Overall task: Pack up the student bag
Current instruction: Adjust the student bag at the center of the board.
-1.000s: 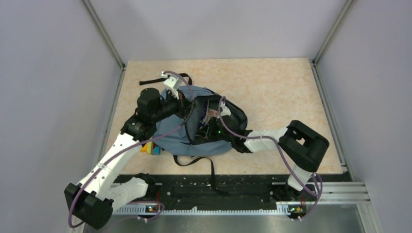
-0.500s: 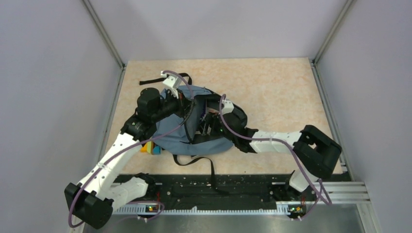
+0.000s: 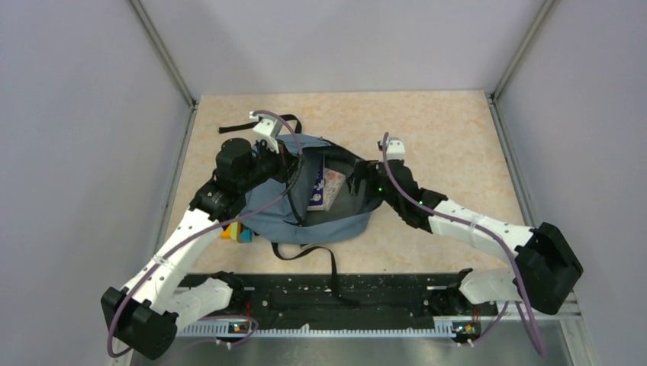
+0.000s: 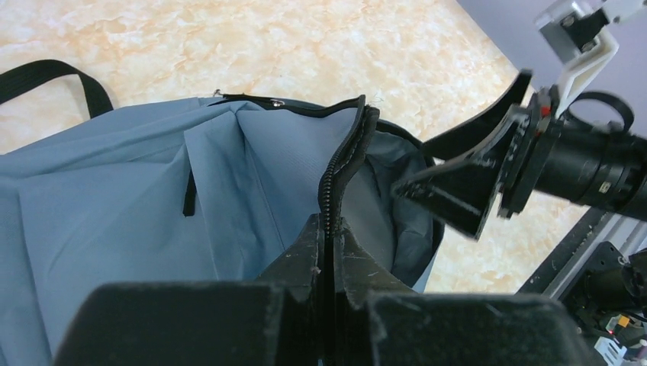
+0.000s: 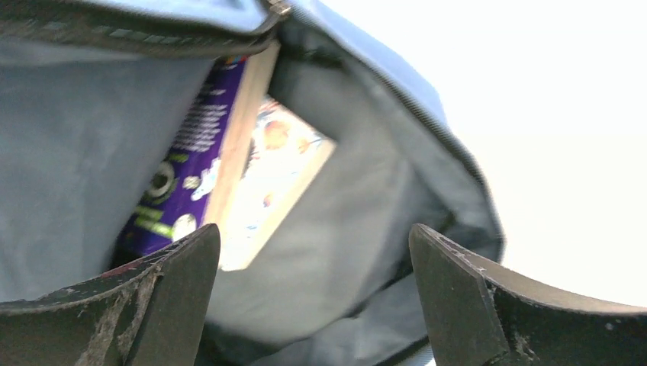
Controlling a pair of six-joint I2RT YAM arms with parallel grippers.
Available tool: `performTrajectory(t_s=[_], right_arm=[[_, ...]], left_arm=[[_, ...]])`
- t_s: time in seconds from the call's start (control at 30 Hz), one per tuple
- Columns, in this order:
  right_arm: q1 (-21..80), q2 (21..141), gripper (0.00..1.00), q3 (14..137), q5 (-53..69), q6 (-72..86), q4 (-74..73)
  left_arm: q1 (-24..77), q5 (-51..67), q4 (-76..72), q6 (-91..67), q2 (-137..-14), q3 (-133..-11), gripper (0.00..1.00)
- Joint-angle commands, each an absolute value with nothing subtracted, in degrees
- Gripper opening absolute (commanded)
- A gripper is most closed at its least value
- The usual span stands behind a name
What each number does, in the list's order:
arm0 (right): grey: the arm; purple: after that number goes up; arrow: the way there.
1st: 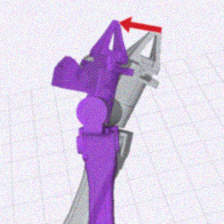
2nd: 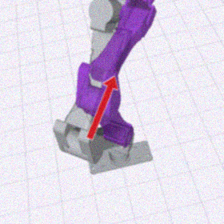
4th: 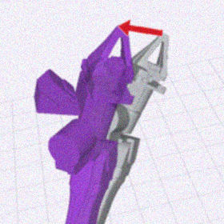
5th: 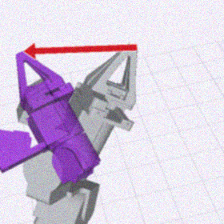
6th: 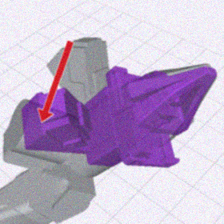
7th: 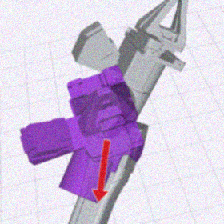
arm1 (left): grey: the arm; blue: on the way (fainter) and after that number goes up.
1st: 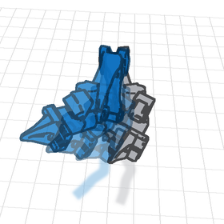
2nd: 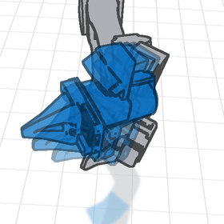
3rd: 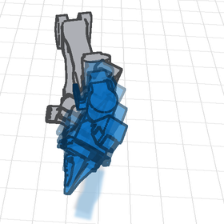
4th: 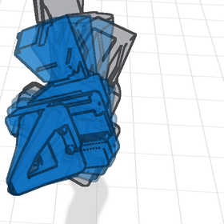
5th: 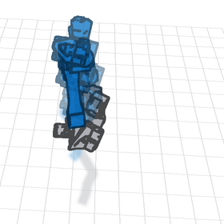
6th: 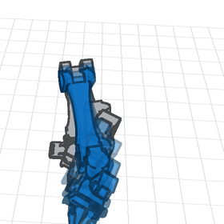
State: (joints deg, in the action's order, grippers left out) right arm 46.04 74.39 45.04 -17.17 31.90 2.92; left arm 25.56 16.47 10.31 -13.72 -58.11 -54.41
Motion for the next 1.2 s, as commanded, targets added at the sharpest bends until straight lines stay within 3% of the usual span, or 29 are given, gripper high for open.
performTrajectory(t_s=[0.0,0.23,0.37,0.47,0.53,0.63,0.7,0.83,1.17], right_arm=[[40.3,72.1,0.92,46.5,-19.7,25.9,-3.1],[27.8,78.5,0.92,46.6,-7.8,21.2,2.3],[26.8,84.6,0.90,49.3,-1.4,17.2,5.4],[26.8,88.6,0.89,52.5,-3.4,15.7,6.3],[26.8,91.3,0.74,55.3,-6.2,15.1,5.1],[26.8,92.7,0.20,58.4,-11.1,16.3,0.8],[26.7,91.1,0.01,58.1,-16.2,17.7,-1.2],[25.0,86.3,0.00,56.7,-24.6,19.4,-5.2],[11.8,73.9,0.00,49.0,-24.0,23.4,-7.9]], left_arm=[[25.6,14.5,7.7,-13.1,-56.5,-55.3,0.00],[25.6,15.0,7.8,-13.1,-56.9,-55.4,0.00],[25.6,15.1,8.0,-12.7,-57.2,-55.5,0.00],[25.5,15.1,8.1,-12.3,-57.5,-55.7,0.00],[25.6,15.0,8.2,-11.9,-58.1,-55.9,0.00],[25.6,14.9,8.3,-11.6,-59.9,-57.0,0.00],[25.6,14.9,8.9,-11.5,-62.5,-59.0,0.00],[25.6,14.7,12.1,-11.2,-69.9,-65.6,0.00],[25.7,15.1,6.4,-13.8,-84.6,-77.6,0.00]])
